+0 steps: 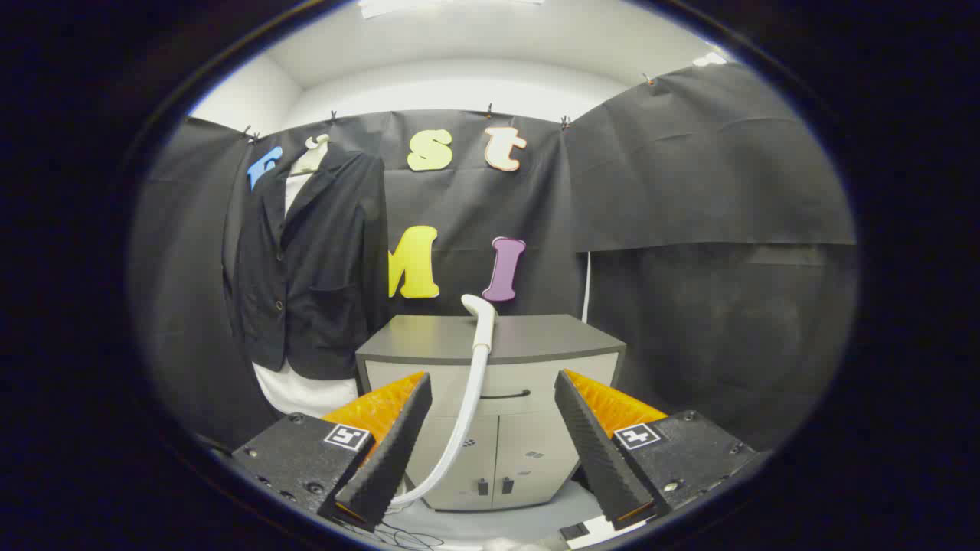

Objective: Iron the clothes twice with a garment steamer, once on the left side and once on the right side.

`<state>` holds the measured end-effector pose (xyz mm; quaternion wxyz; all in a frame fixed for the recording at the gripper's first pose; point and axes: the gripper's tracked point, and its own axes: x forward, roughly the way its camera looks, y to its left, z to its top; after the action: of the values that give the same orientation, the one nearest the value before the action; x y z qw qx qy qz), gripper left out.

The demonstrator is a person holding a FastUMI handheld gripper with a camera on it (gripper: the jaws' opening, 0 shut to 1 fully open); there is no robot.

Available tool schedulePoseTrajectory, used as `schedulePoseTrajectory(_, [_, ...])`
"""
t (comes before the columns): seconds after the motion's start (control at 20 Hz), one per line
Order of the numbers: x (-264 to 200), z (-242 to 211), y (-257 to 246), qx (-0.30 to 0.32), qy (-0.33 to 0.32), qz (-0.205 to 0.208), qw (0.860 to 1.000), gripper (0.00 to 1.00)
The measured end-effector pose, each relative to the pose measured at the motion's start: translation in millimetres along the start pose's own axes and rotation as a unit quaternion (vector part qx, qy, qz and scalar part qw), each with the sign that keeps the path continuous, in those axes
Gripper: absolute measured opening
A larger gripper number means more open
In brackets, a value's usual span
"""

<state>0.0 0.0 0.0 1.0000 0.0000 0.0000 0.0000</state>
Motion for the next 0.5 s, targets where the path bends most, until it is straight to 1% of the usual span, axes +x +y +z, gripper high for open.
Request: schedulePoseTrajectory(0.5, [0.4, 16.0, 1.9, -0.011, -0.010, 0.001, 1.000, 1.00])
